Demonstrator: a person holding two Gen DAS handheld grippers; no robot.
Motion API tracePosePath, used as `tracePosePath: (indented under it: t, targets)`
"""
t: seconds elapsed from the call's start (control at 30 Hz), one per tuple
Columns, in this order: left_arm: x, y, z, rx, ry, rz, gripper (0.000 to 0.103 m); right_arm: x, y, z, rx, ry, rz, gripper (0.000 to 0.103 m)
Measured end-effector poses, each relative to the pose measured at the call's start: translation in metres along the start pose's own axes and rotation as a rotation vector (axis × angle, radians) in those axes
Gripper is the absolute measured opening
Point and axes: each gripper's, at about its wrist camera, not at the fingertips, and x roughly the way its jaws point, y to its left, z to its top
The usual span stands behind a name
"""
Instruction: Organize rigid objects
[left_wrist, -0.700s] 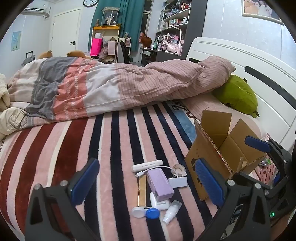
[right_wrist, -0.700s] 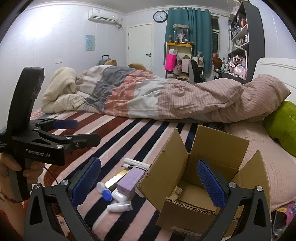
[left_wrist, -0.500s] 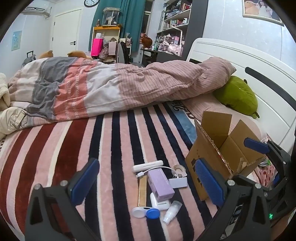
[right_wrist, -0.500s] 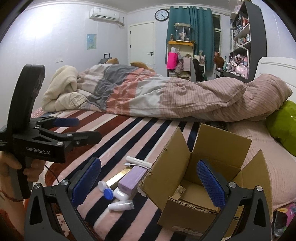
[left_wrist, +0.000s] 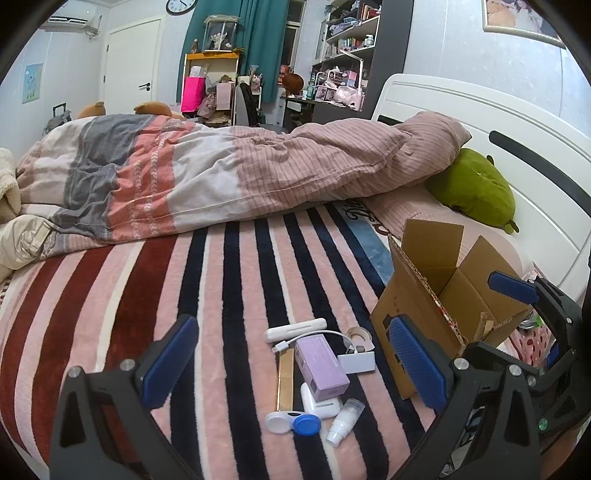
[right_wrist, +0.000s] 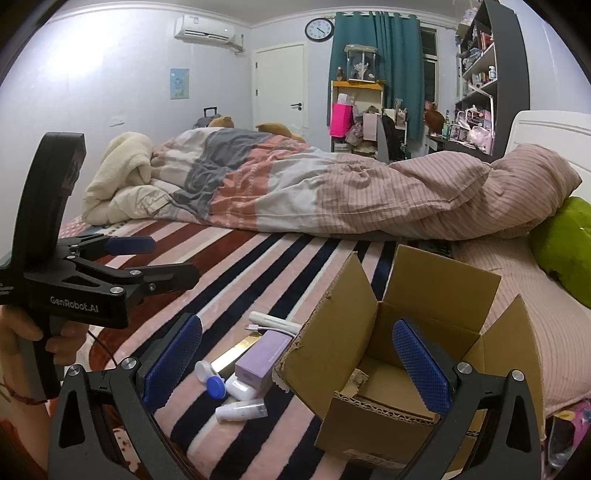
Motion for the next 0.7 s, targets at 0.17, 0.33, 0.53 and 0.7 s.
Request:
tracePosePath:
  t: [0.17, 0.33, 0.53, 0.7]
  targets:
    - [-0.0002, 0.0009, -0.0003, -0.003, 0.003, -0.001, 0.102, 0.0004, -0.0008, -0.0003, 0.009, 0.004, 0.002, 0.103]
    - [-0.0002, 0.0021, -0.0006, -0.002, -0.002, -0.004, 0.102, 0.0001, -0.0006, -0.0002, 0.006, -0.001, 0.001, 0.103]
    - [-0.0009, -0.0005, -0.0002, 0.004, 0.002, 0.001, 0.102, -0.0002, -0.0018, -0.0015, 0.013, -0.01, 0.003, 0.103]
    - [-0.001, -0.0001, -0.0004, 0.003, 0.004, 0.005, 0.102, -0.0004, -0.0022, -0.0013, 0.012, -0.011, 0.004, 0.103]
